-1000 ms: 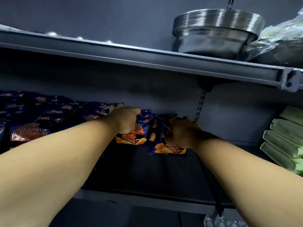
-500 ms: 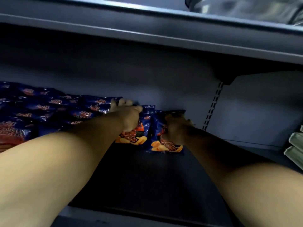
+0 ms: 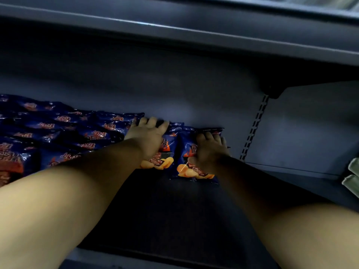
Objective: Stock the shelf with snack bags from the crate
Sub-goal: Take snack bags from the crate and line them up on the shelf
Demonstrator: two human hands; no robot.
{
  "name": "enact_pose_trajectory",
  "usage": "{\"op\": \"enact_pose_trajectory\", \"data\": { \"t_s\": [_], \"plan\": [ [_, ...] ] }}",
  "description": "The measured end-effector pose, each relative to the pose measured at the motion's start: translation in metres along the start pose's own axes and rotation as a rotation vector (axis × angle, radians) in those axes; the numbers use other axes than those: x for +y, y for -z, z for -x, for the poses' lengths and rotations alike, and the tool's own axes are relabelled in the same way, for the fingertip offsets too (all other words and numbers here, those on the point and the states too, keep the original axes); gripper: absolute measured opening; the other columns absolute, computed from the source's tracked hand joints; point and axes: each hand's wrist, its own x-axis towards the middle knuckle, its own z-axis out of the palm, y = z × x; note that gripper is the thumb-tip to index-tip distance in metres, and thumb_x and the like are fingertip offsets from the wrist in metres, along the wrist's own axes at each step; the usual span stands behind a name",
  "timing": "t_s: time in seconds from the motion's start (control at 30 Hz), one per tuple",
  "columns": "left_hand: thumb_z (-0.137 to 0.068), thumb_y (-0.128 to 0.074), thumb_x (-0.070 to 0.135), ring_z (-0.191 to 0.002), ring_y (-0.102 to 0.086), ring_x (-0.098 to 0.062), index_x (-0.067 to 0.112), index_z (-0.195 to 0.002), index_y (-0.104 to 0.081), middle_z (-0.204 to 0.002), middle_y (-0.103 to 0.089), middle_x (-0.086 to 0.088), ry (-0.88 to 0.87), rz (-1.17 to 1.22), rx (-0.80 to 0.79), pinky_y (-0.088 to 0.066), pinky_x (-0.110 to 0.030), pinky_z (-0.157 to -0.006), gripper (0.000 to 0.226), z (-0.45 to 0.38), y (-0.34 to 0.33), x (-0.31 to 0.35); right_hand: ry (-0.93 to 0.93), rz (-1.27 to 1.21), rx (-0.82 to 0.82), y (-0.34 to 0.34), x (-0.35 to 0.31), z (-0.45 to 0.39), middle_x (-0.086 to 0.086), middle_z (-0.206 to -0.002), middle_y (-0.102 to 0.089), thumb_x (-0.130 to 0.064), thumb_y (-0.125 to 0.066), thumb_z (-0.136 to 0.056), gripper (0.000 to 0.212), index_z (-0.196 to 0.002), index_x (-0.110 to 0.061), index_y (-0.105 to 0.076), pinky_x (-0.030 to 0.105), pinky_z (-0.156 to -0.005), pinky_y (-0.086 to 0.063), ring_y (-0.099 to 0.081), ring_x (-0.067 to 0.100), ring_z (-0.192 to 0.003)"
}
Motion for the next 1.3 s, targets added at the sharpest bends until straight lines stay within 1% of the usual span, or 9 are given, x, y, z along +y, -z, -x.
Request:
{"op": "enact_pose_trajectory", "data": {
  "t_s": [0.13,0.23,0.33,0.5,0.63,0.87,1.03,1.2,1.3],
  "plan": [
    [-0.085,-0.044,0.006,-0.145,-0.001,-0.036,0.027,-0.153,0.004,-0.156,-0.006,-0.012,0.003,0.037,0.044,-0.003,-0.053,-0.118,0.086,0.009,0.002,-0.002,-0.026,0.01,0.025,0.002,-0.005,0.01,0.01,-0.147,-0.032,-0.051,-0.055,-0.088,0.077,-0.148,-0.013,-0.025,0.053,-0.117,-0.013,-0.026,0.034,-0.138],
    [-0.083,-0.048,0.012,-0.146,0.003,-0.034,0.028,-0.153,0.001,-0.158,-0.003,-0.009,-0.004,0.063,0.062,0.001,-0.052,-0.118,0.087,0.019,0.005,0.001,-0.018,0.002,0.041,0.006,-0.011,0.016,0.011,-0.148,-0.031,-0.05,-0.057,-0.088,0.08,-0.149,-0.013,-0.022,0.052,-0.117,-0.016,-0.025,0.034,-0.138],
    [-0.083,-0.054,0.023,-0.145,-0.002,-0.033,0.027,-0.152,-0.008,-0.156,-0.011,-0.008,-0.011,0.073,0.109,-0.003,-0.055,-0.117,0.083,0.029,0.006,0.006,-0.013,0.002,0.045,0.012,-0.017,0.022,0.01,-0.15,-0.029,-0.049,-0.056,-0.089,0.079,-0.149,-0.013,-0.021,0.052,-0.117,-0.016,-0.023,0.034,-0.14],
    [-0.089,-0.053,0.043,-0.136,-0.025,-0.03,0.023,-0.145,-0.028,-0.146,-0.03,-0.008,0.015,0.106,0.132,-0.018,-0.052,-0.114,0.065,0.055,0.018,0.017,-0.004,0.028,0.061,0.024,-0.025,0.04,0.011,-0.15,-0.031,-0.05,-0.053,-0.09,0.074,-0.147,-0.013,-0.025,0.051,-0.116,-0.021,-0.025,0.034,-0.139],
    [-0.09,-0.049,0.044,-0.128,-0.035,-0.028,0.021,-0.136,-0.039,-0.138,-0.04,-0.007,0.027,0.151,0.137,-0.03,-0.047,-0.105,0.052,0.081,0.031,0.024,-0.018,0.017,0.057,0.036,-0.039,0.064,0.01,-0.152,-0.03,-0.049,-0.051,-0.091,0.069,-0.148,-0.017,-0.028,0.051,-0.115,-0.021,-0.024,0.034,-0.14],
    [-0.093,-0.046,0.043,-0.133,-0.029,-0.029,0.025,-0.139,-0.037,-0.148,-0.031,-0.004,-0.011,0.265,0.068,-0.028,-0.043,-0.105,0.049,0.149,0.045,0.014,-0.139,0.016,0.02,0.052,-0.087,0.128,0.006,-0.153,-0.027,-0.051,-0.051,-0.091,0.068,-0.148,-0.023,-0.026,0.049,-0.114,-0.023,-0.022,0.032,-0.14],
    [-0.09,-0.052,0.043,-0.125,-0.04,-0.031,0.027,-0.136,-0.043,-0.136,-0.043,-0.006,-0.05,0.33,0.077,-0.034,-0.044,-0.1,0.049,0.213,0.053,-0.011,-0.174,0.002,0.042,0.06,-0.139,0.18,0.01,-0.144,-0.039,-0.046,-0.052,-0.092,0.059,-0.142,-0.021,-0.035,0.047,-0.105,-0.031,-0.033,0.034,-0.132],
    [-0.092,-0.048,0.044,-0.121,-0.041,-0.03,0.02,-0.132,-0.044,-0.132,-0.045,-0.008,-0.113,0.3,0.082,-0.037,-0.044,-0.097,0.047,0.253,0.052,-0.025,-0.159,0.061,0.054,0.053,-0.169,0.221,0.007,-0.138,-0.045,-0.049,-0.05,-0.093,0.055,-0.139,-0.021,-0.038,0.046,-0.098,-0.035,-0.037,0.031,-0.127],
    [-0.093,-0.046,0.043,-0.117,-0.044,-0.029,0.019,-0.129,-0.045,-0.127,-0.047,-0.007,-0.142,0.306,0.059,-0.038,-0.042,-0.094,0.043,0.271,0.043,-0.027,-0.169,0.071,0.048,0.047,-0.18,0.238,0.006,-0.13,-0.051,-0.045,-0.046,-0.096,0.045,-0.133,-0.019,-0.043,0.044,-0.09,-0.038,-0.046,0.03,-0.119]
  ]
}}
